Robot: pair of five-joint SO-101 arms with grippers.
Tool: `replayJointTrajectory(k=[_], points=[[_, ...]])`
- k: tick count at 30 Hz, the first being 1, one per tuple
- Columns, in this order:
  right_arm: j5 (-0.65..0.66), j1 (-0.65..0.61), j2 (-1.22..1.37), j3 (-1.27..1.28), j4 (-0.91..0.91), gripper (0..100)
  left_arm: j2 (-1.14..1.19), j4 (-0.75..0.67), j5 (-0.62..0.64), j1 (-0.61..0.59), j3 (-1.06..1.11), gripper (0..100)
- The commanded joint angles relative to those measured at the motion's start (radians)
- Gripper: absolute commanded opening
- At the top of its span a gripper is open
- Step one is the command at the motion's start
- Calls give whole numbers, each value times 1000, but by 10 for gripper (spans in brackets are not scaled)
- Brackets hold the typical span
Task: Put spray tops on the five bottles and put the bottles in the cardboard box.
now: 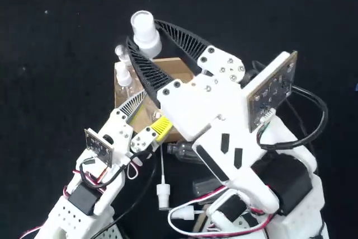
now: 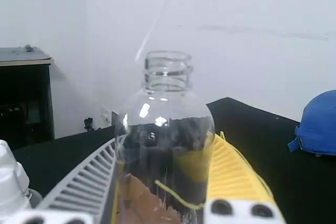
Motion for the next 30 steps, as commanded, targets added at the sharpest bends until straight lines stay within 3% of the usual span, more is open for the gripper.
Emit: replayJointTrajectory(k=[1, 30], points=[[9, 37, 12, -12, 5, 11, -18, -20, 6, 5, 15, 30], [0, 75, 15, -165, 127, 11, -18, -20, 8, 5, 15, 30]])
